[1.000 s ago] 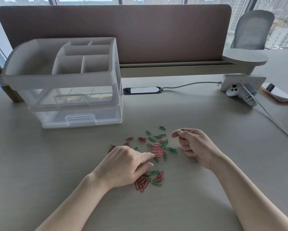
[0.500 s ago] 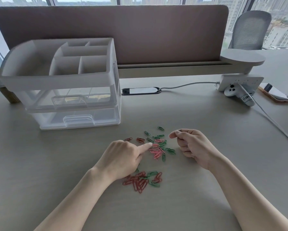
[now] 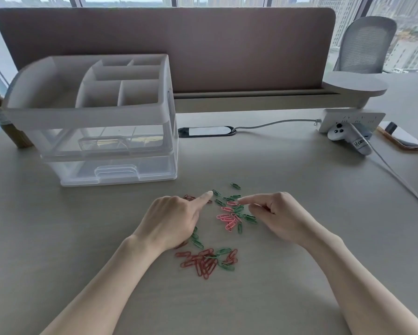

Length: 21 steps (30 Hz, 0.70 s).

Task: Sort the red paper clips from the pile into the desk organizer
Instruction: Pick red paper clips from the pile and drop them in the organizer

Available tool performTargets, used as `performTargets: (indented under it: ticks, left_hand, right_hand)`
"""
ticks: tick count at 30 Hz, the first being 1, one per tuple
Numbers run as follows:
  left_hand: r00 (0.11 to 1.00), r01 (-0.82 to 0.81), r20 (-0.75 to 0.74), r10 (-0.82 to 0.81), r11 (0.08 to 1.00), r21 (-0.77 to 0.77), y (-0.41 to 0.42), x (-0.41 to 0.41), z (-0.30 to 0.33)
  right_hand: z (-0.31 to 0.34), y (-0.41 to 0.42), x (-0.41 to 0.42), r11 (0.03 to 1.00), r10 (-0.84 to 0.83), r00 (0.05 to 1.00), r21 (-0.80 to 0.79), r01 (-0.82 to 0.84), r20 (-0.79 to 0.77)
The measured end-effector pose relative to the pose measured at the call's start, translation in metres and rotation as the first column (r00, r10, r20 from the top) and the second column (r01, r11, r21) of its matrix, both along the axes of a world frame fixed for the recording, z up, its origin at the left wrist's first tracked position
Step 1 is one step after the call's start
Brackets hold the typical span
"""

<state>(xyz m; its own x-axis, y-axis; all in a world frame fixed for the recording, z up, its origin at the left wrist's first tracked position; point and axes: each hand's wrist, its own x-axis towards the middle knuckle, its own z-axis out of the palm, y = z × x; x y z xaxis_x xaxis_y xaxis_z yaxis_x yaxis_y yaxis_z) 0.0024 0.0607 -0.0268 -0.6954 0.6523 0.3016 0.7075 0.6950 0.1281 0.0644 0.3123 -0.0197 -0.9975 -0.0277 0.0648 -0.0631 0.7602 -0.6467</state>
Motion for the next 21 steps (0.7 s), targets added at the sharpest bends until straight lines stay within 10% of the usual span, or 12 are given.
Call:
performTargets:
  ticks: [21]
  left_hand:
    - [0.996, 0.081, -0.032, -0.085, 0.991, -0.106, 0.028, -0.023, 0.0]
  right_hand:
    - [0.0, 0.002, -0.011, 0.974, -0.147, 0.989, 0.171, 0.145, -0.004]
